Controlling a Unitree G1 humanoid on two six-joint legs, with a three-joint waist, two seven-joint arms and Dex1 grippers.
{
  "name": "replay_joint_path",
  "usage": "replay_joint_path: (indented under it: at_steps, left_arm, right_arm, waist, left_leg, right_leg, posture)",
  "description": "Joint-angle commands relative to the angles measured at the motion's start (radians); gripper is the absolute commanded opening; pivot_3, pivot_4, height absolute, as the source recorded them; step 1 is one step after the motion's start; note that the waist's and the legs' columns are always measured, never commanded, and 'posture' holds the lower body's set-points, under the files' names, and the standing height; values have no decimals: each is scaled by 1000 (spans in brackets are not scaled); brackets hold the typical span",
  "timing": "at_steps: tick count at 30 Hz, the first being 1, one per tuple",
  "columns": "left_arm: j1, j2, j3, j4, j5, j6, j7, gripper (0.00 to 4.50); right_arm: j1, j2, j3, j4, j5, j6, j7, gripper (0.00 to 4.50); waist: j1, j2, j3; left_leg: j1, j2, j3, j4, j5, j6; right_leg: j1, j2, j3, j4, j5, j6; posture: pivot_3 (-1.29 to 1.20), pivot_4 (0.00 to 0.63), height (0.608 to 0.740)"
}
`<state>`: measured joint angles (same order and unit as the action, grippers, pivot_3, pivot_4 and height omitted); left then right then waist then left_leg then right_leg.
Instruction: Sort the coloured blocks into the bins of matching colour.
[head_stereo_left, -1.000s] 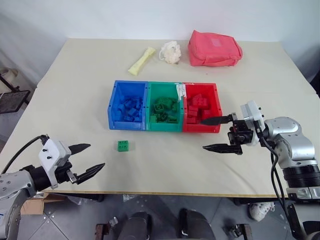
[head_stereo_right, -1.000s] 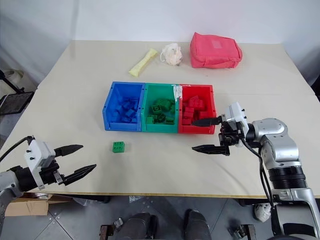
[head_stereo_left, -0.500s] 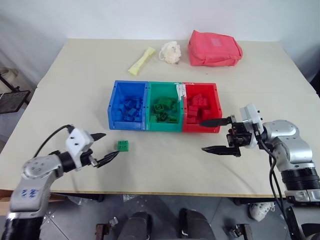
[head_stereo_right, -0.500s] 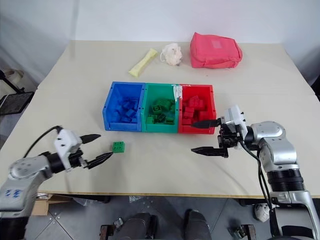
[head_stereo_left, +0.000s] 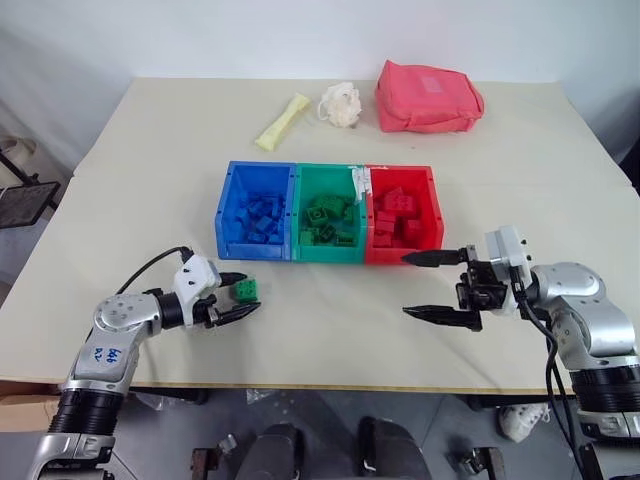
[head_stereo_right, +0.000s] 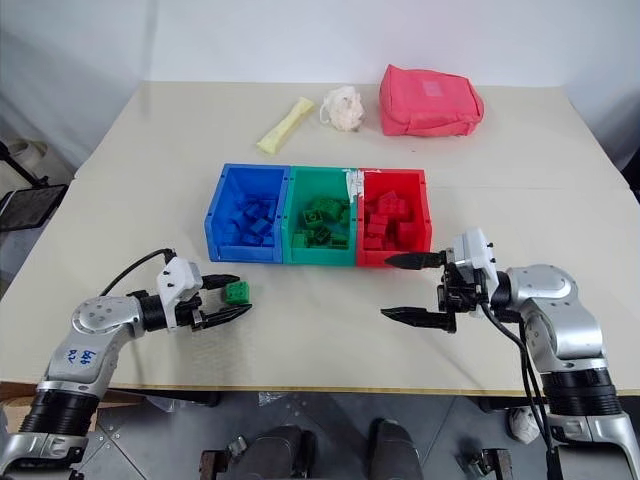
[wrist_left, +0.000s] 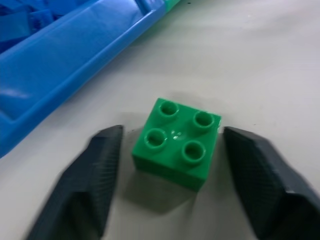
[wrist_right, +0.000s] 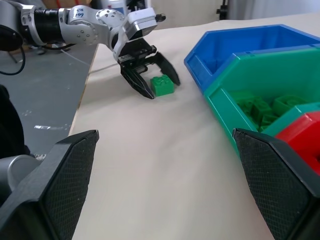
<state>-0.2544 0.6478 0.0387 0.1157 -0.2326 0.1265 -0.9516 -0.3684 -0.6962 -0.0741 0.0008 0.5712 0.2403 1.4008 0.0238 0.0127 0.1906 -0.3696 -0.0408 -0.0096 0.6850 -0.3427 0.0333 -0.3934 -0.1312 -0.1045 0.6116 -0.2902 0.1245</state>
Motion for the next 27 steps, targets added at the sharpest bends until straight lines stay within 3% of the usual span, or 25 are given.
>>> replay_joint_path:
  at_steps: [1, 4, 12, 15, 20, 27]
  left_arm:
    - [0, 3, 4, 0, -6, -7, -7, 2077]
    - [3, 3, 7, -30, -20, 6, -10, 1587]
    - [-87, -9, -17, -228, -67, 122, 4, 1547]
    - [-183, -47, -35, -238, -74, 162, 31, 1547]
    - [-365, -134, -75, -98, -33, 124, 59, 1547]
    - [-607, -261, -144, 304, 69, -60, 64, 1547]
  right_arm:
    - [24, -23, -41, -45, 5, 4, -37, 4500]
    - [42, -28, -45, -60, 6, 9, -49, 4500]
    - [66, -26, -75, -88, 21, 1, -92, 4500]
    - [69, 4, -98, -108, 6, -7, -182, 4500]
    - [67, 70, -125, -166, -6, -27, -334, 4500]
    - [83, 137, -107, -264, -27, -38, -477, 4500]
  waist:
    - [0, 0, 0]
    - [0, 0, 0]
    - [4, 0, 0]
    - [2, 0, 0]
    - [3, 0, 0]
    - [3, -1, 0]
  left_leg:
    - [0, 0, 0, 0, 0, 0]
    - [0, 0, 0, 0, 0, 0]
    - [-1, 0, -1, 0, 0, 0]
    - [-1, 0, -1, 1, 0, 0]
    - [-1, -1, 0, 1, 0, 0]
    - [-1, 0, 3, 0, 1, 1]
  right_leg:
    - [0, 0, 0, 0, 0, 0]
    - [0, 0, 0, 0, 0, 0]
    - [0, -1, 2, 0, 0, 0]
    - [1, 0, 2, 0, 0, 0]
    - [0, 1, -1, 1, 0, 0]
    - [-1, 3, -3, 1, 0, 1]
  posture:
    - [0, 150, 740]
    - [0, 150, 740]
    - [0, 150, 740]
    - [0, 150, 740]
    - [0, 150, 740]
    - [0, 150, 740]
